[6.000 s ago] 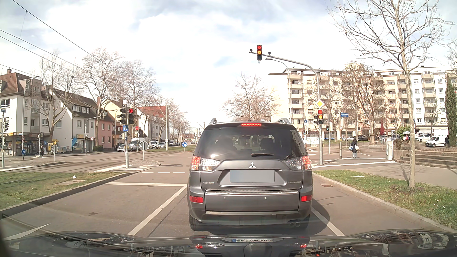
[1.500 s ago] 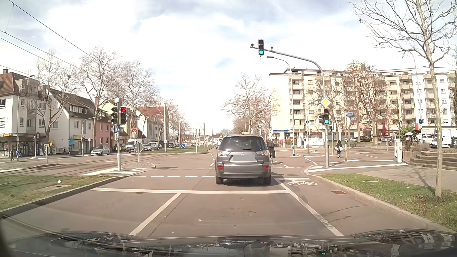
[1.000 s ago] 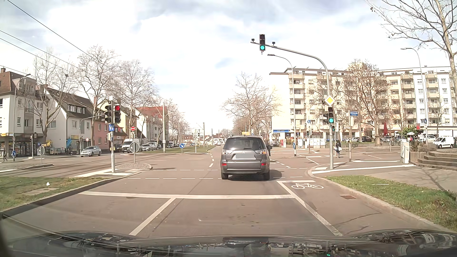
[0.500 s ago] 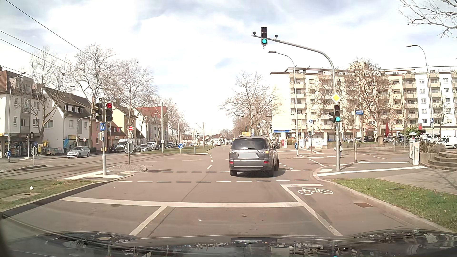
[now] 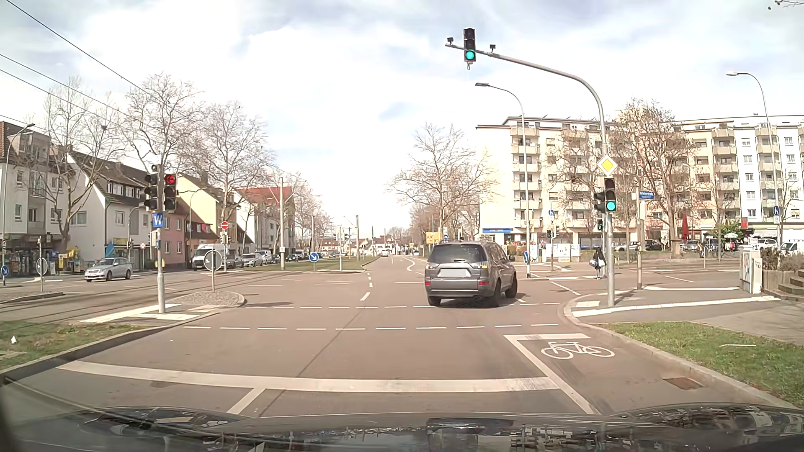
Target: Follow the waypoints while adhering to traffic rules and regulations
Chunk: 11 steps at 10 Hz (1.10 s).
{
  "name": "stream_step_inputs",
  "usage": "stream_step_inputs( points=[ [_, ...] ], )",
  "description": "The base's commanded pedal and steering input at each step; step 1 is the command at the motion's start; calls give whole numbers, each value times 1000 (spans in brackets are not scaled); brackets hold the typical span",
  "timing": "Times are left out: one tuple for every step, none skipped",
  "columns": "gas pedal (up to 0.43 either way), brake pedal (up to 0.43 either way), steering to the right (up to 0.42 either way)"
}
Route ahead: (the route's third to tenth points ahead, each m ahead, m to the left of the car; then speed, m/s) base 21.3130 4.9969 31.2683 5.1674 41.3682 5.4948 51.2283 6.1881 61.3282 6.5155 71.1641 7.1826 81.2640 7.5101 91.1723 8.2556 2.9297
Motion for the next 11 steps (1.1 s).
stream_step_inputs(
  points=[
    [220,0,0],
    [228,0,0],
    [248,0,0],
    [260,0,0],
    [260,0,0],
    [268,0,0],
    [280,0,0],
    [280,0,0],
    [287,0,0],
    [287,0,0],
    [287,0,0]
  ],
)
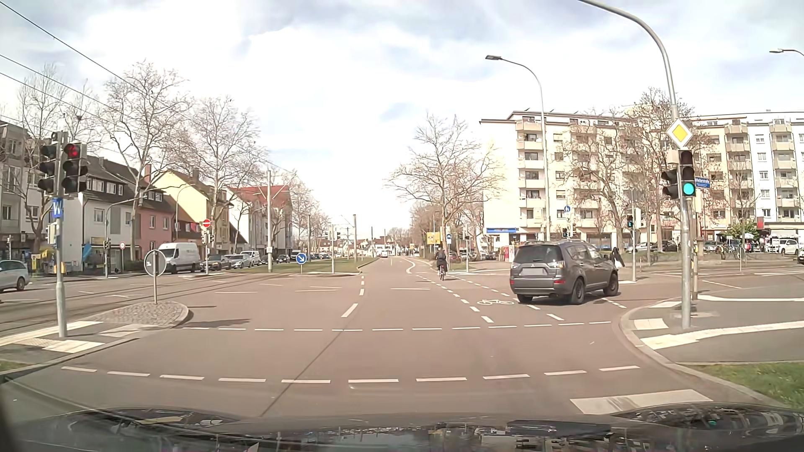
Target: Follow the waypoints while adhering to traffic rules and regulations
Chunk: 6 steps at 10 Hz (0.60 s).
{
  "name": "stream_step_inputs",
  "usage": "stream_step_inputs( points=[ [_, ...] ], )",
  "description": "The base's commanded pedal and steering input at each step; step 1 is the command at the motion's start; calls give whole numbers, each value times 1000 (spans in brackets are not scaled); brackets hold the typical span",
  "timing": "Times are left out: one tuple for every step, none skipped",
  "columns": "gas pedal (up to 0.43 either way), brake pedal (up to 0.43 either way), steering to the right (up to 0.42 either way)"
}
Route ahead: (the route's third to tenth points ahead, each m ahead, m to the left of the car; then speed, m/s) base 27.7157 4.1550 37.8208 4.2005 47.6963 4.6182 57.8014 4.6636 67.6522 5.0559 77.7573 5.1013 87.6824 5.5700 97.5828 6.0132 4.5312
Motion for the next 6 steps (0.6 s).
stream_step_inputs(
  points=[
    [287,0,0],
    [287,0,0],
    [287,0,0],
    [287,0,0],
    [287,0,0],
    [287,0,-3]
  ],
)
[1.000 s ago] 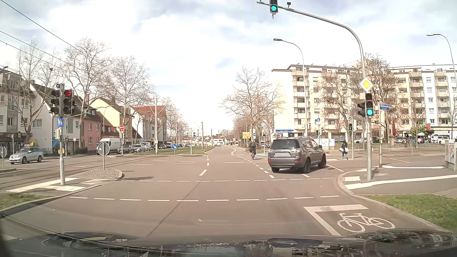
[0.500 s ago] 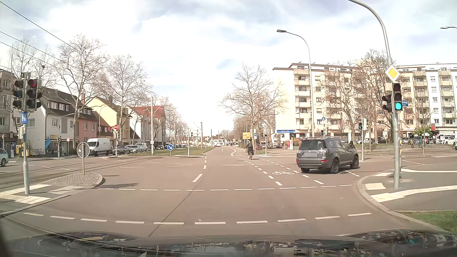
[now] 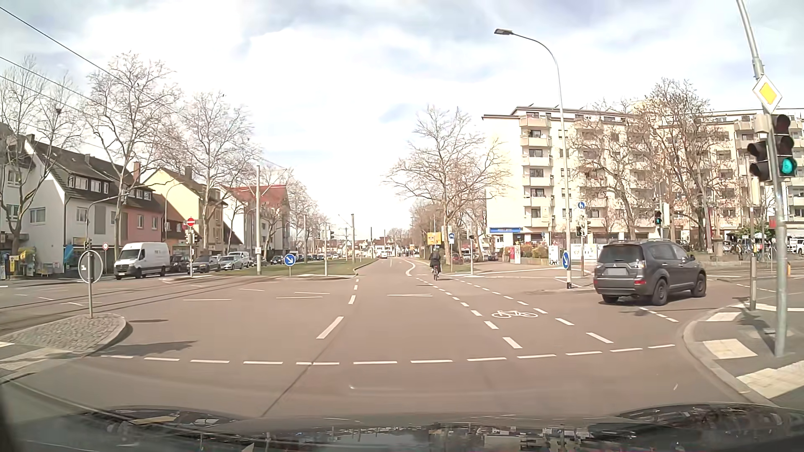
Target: Follow the waypoints while adhering to traffic rules and regulations
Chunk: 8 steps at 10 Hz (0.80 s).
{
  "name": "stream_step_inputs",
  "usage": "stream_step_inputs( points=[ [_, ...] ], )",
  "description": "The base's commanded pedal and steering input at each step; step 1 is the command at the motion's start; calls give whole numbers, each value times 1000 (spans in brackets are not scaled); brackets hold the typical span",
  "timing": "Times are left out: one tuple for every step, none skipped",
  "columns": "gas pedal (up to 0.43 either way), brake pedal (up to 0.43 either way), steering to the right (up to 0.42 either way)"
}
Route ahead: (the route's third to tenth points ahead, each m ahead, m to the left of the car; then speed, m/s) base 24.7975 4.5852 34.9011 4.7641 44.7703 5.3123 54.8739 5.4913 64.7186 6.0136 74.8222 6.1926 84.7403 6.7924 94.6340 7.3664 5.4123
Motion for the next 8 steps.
stream_step_inputs(
  points=[
    [287,0,-8],
    [287,0,-14],
    [287,0,-19],
    [287,0,-19],
    [287,0,-19],
    [287,0,-19],
    [287,0,-19],
    [287,0,-19]
  ],
)
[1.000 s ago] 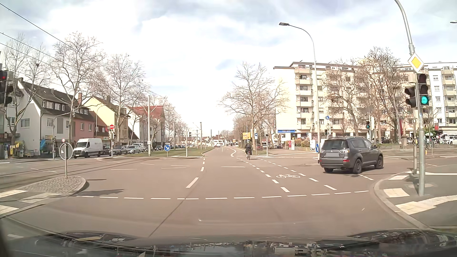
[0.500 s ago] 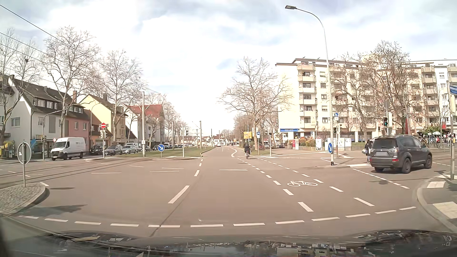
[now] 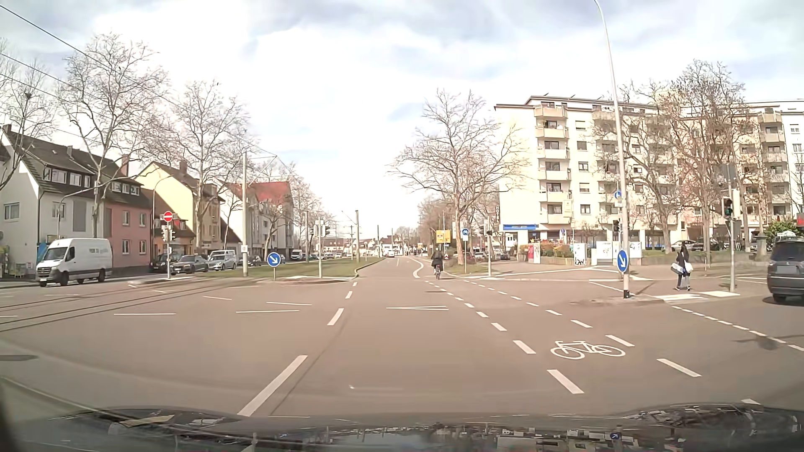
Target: Follow the waypoints while adhering to traffic rules and regulations
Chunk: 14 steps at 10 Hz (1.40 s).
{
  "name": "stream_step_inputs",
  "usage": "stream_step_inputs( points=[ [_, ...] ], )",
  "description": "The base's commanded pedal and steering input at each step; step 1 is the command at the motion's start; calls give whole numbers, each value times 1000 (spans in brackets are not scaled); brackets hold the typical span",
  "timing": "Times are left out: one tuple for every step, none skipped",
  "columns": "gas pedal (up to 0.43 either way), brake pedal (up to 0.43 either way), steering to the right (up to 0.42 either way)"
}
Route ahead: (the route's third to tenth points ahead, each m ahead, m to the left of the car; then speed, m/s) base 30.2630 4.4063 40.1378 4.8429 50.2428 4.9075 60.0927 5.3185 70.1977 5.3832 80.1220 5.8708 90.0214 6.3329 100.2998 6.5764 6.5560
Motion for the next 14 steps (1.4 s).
stream_step_inputs(
  points=[
    [287,0,-19],
    [280,0,-19],
    [280,0,-19],
    [280,0,-19],
    [280,0,-19],
    [268,0,-19],
    [260,0,-19],
    [240,0,-19],
    [228,0,-19],
    [228,0,-19],
    [228,0,-15],
    [228,0,-12],
    [228,0,-11],
    [228,0,-10]
  ],
)
